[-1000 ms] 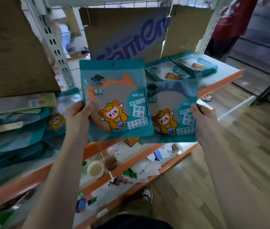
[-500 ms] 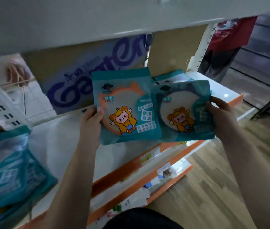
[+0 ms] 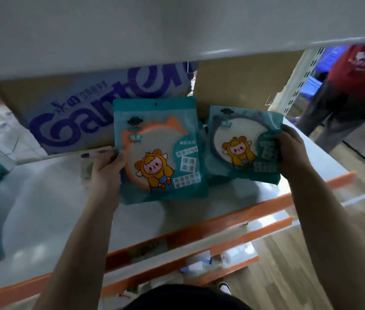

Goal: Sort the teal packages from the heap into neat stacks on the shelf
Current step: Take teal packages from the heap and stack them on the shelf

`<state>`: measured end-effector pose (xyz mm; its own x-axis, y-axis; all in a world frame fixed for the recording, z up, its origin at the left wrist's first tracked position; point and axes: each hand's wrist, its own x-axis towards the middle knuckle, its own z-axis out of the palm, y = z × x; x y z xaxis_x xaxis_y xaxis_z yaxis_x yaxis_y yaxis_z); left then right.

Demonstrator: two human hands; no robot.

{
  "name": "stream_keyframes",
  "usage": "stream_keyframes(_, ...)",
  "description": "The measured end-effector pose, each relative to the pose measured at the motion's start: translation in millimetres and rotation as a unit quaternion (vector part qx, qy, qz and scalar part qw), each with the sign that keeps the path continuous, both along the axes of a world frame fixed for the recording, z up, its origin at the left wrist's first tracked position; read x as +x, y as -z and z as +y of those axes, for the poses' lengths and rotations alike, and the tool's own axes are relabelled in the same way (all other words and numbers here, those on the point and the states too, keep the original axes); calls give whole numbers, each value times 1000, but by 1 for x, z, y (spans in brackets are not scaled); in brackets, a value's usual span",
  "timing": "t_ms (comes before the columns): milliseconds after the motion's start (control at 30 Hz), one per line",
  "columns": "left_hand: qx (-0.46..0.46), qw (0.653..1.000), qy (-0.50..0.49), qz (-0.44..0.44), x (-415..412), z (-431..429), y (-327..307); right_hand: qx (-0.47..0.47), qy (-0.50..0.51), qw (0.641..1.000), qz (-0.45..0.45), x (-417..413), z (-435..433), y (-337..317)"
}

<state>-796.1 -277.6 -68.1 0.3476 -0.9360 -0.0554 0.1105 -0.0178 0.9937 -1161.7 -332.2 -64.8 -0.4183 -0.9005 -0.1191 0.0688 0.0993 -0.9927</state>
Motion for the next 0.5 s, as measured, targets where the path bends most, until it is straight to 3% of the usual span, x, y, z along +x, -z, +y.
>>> stream_keyframes(200,0,998,-53,23,-58,7,3,65,-72,995,-8,-55,-65,-3)
stream_keyframes(367,-18,995,-89,29,-93,21,8,108,-165,978,73,-80,-87,14)
stream_keyframes(500,-18,992,-126,10,-105,32,14,114,-214,967,73,-86,-93,12)
